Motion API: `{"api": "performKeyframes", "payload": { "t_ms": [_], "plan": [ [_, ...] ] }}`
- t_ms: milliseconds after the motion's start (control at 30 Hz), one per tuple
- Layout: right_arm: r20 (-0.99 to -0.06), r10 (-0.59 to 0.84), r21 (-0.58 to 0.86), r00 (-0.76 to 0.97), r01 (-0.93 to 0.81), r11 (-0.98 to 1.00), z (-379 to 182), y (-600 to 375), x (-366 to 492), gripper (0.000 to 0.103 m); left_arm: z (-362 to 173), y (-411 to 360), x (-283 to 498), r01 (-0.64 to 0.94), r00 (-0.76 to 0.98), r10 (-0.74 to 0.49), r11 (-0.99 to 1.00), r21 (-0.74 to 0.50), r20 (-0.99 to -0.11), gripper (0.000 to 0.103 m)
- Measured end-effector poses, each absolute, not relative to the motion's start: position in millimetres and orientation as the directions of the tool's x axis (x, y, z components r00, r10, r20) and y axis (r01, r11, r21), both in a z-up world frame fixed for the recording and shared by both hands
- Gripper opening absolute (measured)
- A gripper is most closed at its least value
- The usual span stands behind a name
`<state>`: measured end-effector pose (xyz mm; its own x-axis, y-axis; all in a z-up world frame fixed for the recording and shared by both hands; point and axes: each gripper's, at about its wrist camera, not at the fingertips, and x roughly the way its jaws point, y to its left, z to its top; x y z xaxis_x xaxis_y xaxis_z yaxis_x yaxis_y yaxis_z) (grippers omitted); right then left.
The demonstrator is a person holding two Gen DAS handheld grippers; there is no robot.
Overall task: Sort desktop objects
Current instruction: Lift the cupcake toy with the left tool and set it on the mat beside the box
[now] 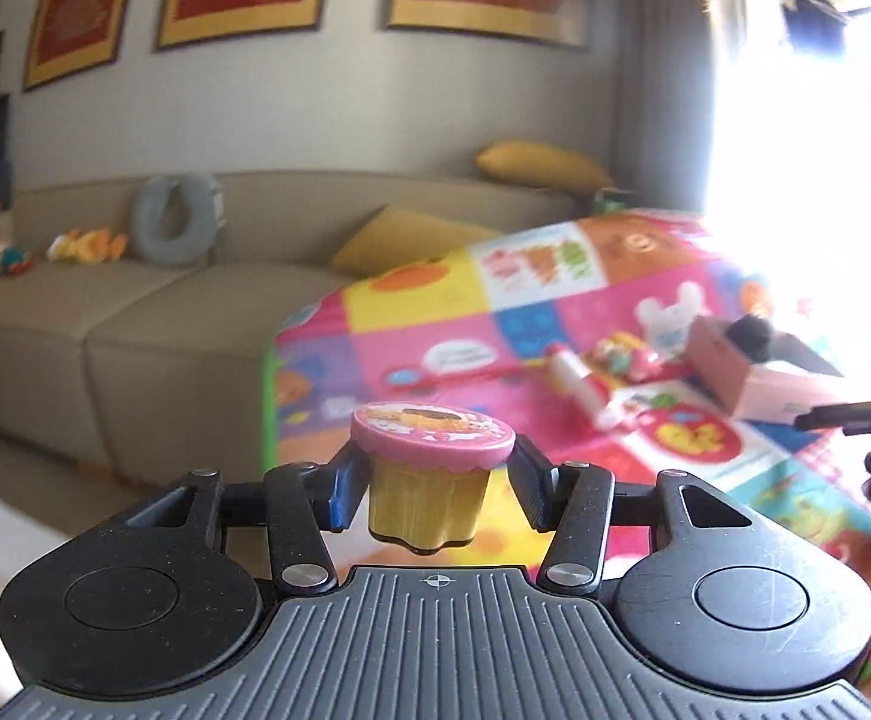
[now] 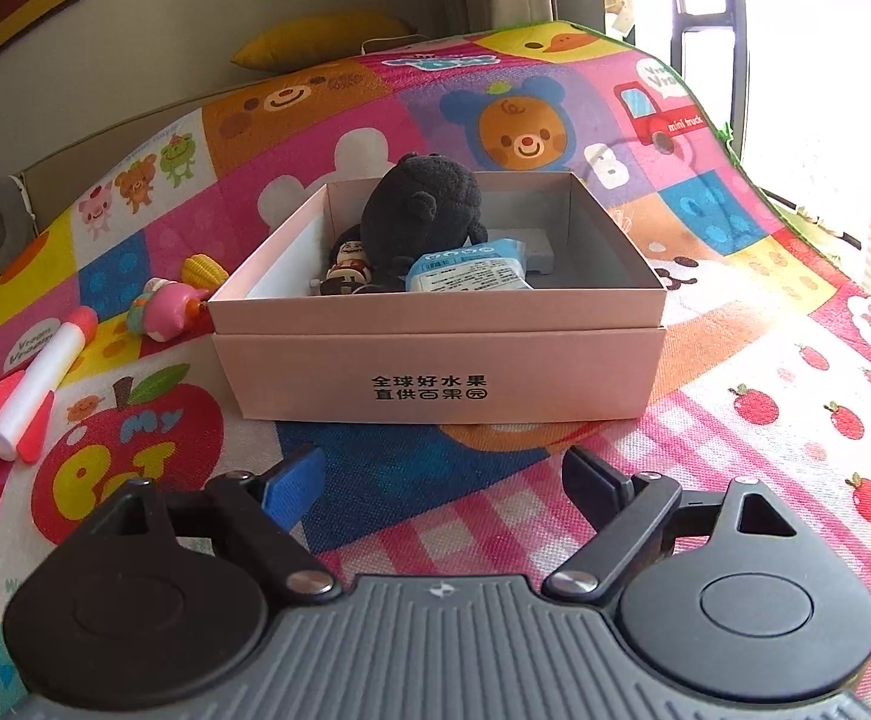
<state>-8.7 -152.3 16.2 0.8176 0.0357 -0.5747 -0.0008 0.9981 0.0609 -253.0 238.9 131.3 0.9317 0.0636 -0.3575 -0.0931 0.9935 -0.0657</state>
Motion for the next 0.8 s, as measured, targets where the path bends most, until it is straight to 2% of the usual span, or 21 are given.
{"api": "performKeyframes", "payload": {
  "t_ms": [167, 267, 400, 500, 567, 633, 700, 800],
  "plan": [
    [-0.545, 0.058, 0.079, 0.836, -0.017, 0.997, 18, -179, -20, 0.094, 167, 185, -188, 0.132, 0.944, -0.161, 0.984, -0.118, -0.287, 0.055],
    [-0.546, 0.066, 0.116, 0.835, -0.003, 0.993, 19, -193, -21, 0.094, 162, 148, -140, 0.234, 0.925, -0.266, 0.961, -0.146, -0.271, 0.056],
    [-0.557, 0.068, 0.134, 0.828, 0.008, 0.991, 18, -206, -19, 0.094, 112, 85, -60, 0.334, 0.848, -0.401, 0.912, -0.239, -0.347, 0.056],
    [-0.546, 0.044, 0.130, 0.837, 0.033, 0.991, 18, -212, -19, 0.095, 71, 36, -6, 0.360, 0.793, -0.416, 0.910, -0.208, -0.446, 0.056],
    [-0.551, 0.050, 0.164, 0.833, 0.050, 0.985, 17, -218, -18, 0.095, 56, 14, 17, 0.383, 0.773, -0.422, 0.906, -0.183, -0.473, 0.055],
    [-0.554, 0.040, 0.187, 0.832, 0.078, 0.979, 15, -223, -17, 0.095, 49, -3, 29, 0.397, 0.789, -0.412, 0.908, -0.133, -0.456, 0.056],
    [-0.557, 0.044, 0.202, 0.829, 0.084, 0.976, 14, -226, -16, 0.095, 39, -18, 33, 0.389, 0.831, -0.365, 0.921, -0.030, -0.419, 0.058],
    [-0.560, 0.057, 0.216, 0.826, 0.080, 0.973, 13, -228, -15, 0.097, 28, -24, 28, 0.384, 0.832, -0.354, 0.923, -0.017, -0.427, 0.070]
  ]
}}
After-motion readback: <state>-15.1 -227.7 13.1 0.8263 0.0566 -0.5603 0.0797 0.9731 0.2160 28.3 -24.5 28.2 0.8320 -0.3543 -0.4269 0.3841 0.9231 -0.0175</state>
